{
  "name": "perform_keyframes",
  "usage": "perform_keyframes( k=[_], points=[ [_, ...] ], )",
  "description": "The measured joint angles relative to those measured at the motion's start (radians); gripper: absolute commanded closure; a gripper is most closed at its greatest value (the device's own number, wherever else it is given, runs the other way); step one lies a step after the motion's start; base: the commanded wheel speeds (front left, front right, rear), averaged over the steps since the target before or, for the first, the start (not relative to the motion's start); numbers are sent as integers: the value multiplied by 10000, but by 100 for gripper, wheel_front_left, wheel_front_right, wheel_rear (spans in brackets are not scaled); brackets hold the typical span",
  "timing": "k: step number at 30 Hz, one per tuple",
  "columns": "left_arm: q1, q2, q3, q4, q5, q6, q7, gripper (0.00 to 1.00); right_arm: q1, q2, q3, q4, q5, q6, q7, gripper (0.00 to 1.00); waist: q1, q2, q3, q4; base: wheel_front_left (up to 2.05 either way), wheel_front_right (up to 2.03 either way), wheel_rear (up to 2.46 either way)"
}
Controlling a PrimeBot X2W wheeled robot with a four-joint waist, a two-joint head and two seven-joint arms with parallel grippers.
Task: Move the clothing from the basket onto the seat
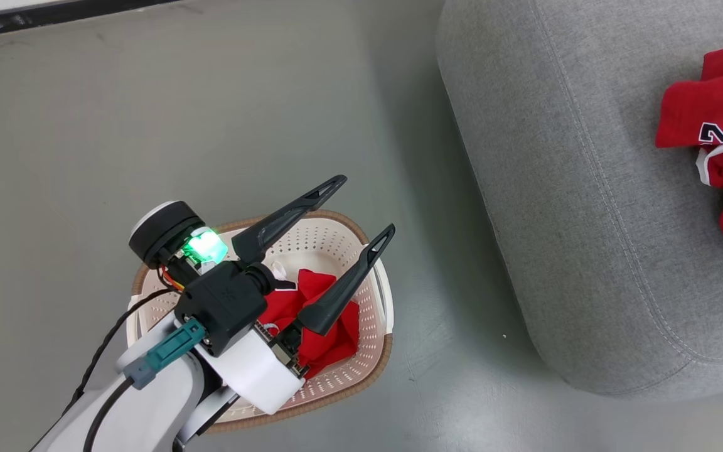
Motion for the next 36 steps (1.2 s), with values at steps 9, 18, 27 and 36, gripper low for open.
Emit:
perform_keyframes(
  k=[9, 18, 27, 36],
  points=[
    [0, 15, 2, 176, 0, 0, -6, 0, -105, 12, -174, 21, -556, 0, 0, 0, 0, 0, 55, -81, 0, 0, 0],
    [0, 10, 21, 370, 0, 2, -102, 0, -44, -8, -756, -639, -671, 8, 0, 0, 0, 0, 28, -250, 0, 0, 0],
    [0, 17, 79, 537, 0, 4, -221, 0, 581, 36, -1195, -2157, -1218, 10, -12, 0, 0, 0, -59, -497, 0, 0, 0],
    [5, 4, 155, 732, -44, 17, -362, 0, 960, 182, -1375, -3478, -1948, 10, -12, 0, 0, 0, -271, -667, 0, 0, 0]
  ],
)
